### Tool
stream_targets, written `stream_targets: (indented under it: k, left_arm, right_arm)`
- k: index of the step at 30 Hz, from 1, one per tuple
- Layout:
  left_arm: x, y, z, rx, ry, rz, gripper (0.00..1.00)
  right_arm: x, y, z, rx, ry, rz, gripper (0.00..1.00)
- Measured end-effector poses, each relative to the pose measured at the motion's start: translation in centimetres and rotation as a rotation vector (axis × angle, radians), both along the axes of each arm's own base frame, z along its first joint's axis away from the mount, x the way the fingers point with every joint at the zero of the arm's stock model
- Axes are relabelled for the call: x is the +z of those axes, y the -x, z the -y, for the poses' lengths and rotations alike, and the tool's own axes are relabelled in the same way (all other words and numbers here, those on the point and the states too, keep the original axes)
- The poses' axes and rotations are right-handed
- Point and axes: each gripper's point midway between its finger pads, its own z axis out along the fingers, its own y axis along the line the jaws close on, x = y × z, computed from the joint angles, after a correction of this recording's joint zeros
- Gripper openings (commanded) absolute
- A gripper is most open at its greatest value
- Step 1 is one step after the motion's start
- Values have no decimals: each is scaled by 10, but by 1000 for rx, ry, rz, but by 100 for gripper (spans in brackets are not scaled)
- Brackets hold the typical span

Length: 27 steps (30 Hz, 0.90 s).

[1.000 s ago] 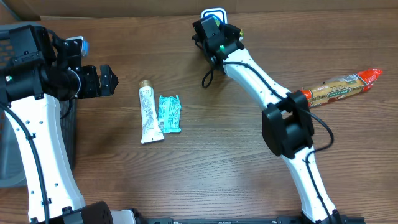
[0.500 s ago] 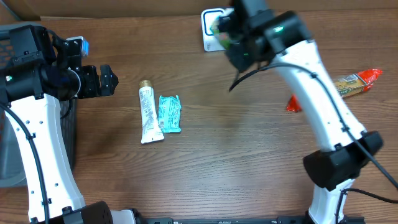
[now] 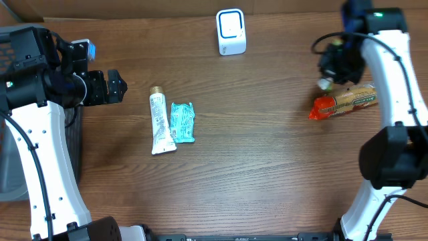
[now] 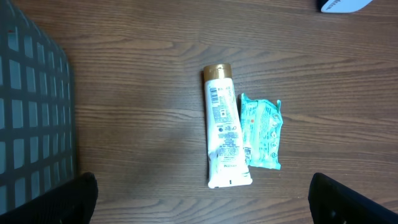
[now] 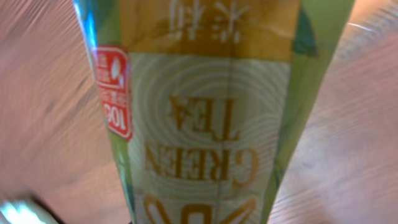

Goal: Scan the item barcode
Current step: 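Carry the POKKA carton right and place it beside the spaghetti, then move the right gripper to the teal wet-wipe pack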

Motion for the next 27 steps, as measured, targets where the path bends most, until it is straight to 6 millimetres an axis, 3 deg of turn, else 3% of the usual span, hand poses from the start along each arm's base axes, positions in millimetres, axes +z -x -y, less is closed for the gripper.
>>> stream_targets:
  k: [6, 9, 11, 14, 18, 20, 22, 27]
  left_arm:
    - [0, 0, 0, 0, 0, 0, 99]
    - [0, 0, 0, 0, 0, 0, 100]
    - [0, 0, 0, 0, 0, 0, 100]
    - [0, 0, 0, 0, 0, 0, 99]
    - [0, 0, 0, 0, 0, 0, 99]
    - [0, 0, 0, 0, 0, 0, 99]
    - [0, 0, 0, 0, 0, 0, 100]
    - [0, 0, 0, 0, 0, 0, 100]
  right_arm:
    - [-35, 41, 58, -509, 51, -191, 7]
    - [-57, 54, 67, -671, 74, -245, 7]
    - [-70, 53, 68, -722, 78, -237, 7]
    - [-87, 48, 67, -764, 75, -214, 18]
    - [-96, 46, 68, -788, 84, -197, 59]
    - [-96, 46, 70, -780, 99, -192, 61]
    - [-96, 43, 72, -732, 104, -175, 70]
    - [-84, 28, 65, -485, 49, -132, 72]
